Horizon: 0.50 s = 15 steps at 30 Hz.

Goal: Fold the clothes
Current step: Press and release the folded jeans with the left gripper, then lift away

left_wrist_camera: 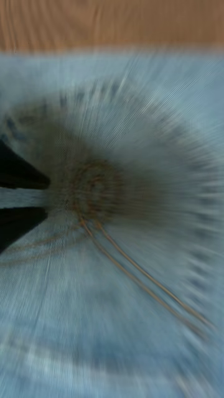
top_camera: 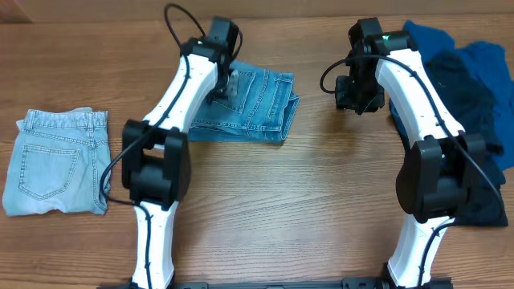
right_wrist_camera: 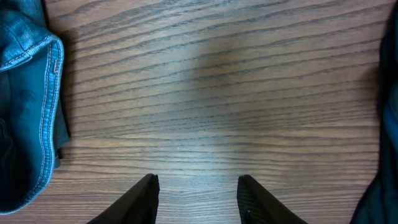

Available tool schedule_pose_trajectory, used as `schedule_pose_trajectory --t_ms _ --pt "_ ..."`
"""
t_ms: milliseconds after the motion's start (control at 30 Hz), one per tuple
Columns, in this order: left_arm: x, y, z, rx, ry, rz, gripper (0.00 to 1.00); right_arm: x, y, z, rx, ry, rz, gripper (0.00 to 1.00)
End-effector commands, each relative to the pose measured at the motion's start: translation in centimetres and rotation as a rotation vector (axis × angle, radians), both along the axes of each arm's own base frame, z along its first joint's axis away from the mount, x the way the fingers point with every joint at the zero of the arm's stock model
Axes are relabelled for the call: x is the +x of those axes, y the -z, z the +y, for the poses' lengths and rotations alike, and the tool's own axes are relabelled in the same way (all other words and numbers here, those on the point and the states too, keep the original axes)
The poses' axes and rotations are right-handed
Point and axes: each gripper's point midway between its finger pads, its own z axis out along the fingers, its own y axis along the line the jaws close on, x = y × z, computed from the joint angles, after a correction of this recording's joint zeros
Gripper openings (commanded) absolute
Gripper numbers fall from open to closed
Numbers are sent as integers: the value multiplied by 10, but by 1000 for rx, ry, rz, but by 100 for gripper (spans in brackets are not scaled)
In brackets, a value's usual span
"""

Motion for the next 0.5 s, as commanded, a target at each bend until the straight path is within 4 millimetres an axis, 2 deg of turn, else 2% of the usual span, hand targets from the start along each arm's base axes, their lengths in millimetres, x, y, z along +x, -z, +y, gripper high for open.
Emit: schedule_pose_trajectory --t_ms 0,67,100,167,200,333,467 --pt "-26 44 5 2 12 181 18 0 -5 0 7 -2 -12 45" --pt "-52 54 4 -15 15 299 16 0 -5 0 7 -1 -13 45" --pt "-77 55 -1 -55 16 411 16 0 -5 0 7 -2 -13 45" --pt "-120 47 -7 -114 -45 598 13 1 -5 0 7 -1 -15 45" --pt "-135 42 -10 -134 -60 664 9 1 -5 0 7 -1 -16 45" --pt "-167 25 -27 -234 -30 815 4 0 -5 0 6 -1 -10 45" --pt "-169 9 -56 -438 127 817 4 -1 -5 0 6 -9 -9 45"
